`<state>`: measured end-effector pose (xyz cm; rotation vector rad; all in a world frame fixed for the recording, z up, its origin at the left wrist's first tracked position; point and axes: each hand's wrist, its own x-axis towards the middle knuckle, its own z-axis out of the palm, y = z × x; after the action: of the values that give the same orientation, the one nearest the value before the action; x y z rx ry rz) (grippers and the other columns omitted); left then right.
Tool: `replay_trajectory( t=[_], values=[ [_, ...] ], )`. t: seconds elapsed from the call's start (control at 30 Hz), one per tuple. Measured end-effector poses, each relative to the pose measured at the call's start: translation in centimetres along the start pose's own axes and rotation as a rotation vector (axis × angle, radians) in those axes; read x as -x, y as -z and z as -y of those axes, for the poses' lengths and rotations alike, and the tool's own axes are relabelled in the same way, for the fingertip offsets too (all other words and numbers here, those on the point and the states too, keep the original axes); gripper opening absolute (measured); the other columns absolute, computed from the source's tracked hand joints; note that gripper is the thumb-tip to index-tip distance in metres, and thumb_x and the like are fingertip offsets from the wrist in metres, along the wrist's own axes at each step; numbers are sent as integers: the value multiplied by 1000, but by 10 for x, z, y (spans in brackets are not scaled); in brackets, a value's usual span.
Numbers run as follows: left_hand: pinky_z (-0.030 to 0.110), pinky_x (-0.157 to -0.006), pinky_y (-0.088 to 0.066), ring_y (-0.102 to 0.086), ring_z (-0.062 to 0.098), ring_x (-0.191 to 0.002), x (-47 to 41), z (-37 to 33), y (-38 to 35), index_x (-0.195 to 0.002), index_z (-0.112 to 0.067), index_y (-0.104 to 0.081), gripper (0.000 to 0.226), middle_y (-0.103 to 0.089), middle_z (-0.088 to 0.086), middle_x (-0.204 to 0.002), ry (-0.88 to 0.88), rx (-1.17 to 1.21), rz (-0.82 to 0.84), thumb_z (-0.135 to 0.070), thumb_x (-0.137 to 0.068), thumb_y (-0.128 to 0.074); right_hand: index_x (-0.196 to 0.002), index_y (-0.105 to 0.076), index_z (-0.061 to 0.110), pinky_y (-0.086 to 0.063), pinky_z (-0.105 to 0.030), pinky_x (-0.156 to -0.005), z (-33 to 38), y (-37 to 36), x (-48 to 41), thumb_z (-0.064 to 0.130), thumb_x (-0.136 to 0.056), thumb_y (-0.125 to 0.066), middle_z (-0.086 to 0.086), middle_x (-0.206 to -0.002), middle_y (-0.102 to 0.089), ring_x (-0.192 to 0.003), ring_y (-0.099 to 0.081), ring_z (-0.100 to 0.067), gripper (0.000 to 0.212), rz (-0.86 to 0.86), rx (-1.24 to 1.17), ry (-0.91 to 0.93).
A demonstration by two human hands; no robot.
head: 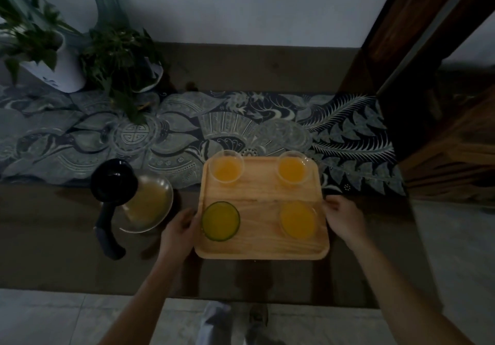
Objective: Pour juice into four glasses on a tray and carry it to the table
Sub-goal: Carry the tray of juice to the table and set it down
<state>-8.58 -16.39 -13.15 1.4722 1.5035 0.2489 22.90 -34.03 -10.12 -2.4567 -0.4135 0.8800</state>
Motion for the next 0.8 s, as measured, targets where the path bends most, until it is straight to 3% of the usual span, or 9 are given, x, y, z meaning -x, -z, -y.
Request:
replay_trajectory(
  t=[0.1,0.2,0.37,0.5,0.63,0.8],
  values=[
    [33,-85,-45,-62,14,-101,-16,-12,-7,-127,-21,-63,34,-66,-9,-105,-66,-83,-16,-38,-97,-61,-107,-67,20,-53,-38,-78,-3,-13,-7,42,-97,-64,8,-92,-65,-83,-61,-14,24,-11,-31,39],
    [42,-86,-55,-67,14,-97,-33,-12,-13,-125,-26,-64,32,-72,-9,-101,-108,-127,-1,-35,-94,-67,-102,-69,14,-48,-33,-65,-6,-22,-13,35,-97,-66,13,-76,-57,-68,-55,-6,22,-91,-39,52],
    [49,-81,-59,-69,10,-88,-47,-5,-21,-111,-36,-67,25,-73,-12,-94,-139,-205,-22,-28,-88,-73,-112,-68,8,-43,-33,-70,-12,-35,-20,30,-98,-65,-1,-93,-63,-82,-56,-17,26,-213,-116,13],
    [39,-76,-54,-65,9,-87,-50,-5,-26,-112,-27,-67,20,-71,-9,-96,-157,-241,-65,-29,-93,-69,-111,-66,8,-41,-30,-63,-17,-45,-26,29,-99,-63,-3,-95,-63,-80,-54,-16,25,-272,-137,20],
    [28,-65,-45,-62,4,-83,-52,-1,-27,-109,-28,-65,16,-69,-11,-94,-173,-234,-59,-33,-94,-66,-111,-66,9,-44,-34,-68,-25,-55,-29,32,-98,-64,-6,-102,-65,-85,-57,-20,26,-314,-179,39],
    [27,-70,-48,-63,6,-86,-50,1,-26,-109,-31,-61,13,-67,-11,-95,-202,-172,-55,-32,-96,-64,-111,-64,11,-44,-36,-73,-28,-58,-32,31,-98,-64,-9,-105,-64,-90,-59,-22,24,-338,-224,58]
  ],
)
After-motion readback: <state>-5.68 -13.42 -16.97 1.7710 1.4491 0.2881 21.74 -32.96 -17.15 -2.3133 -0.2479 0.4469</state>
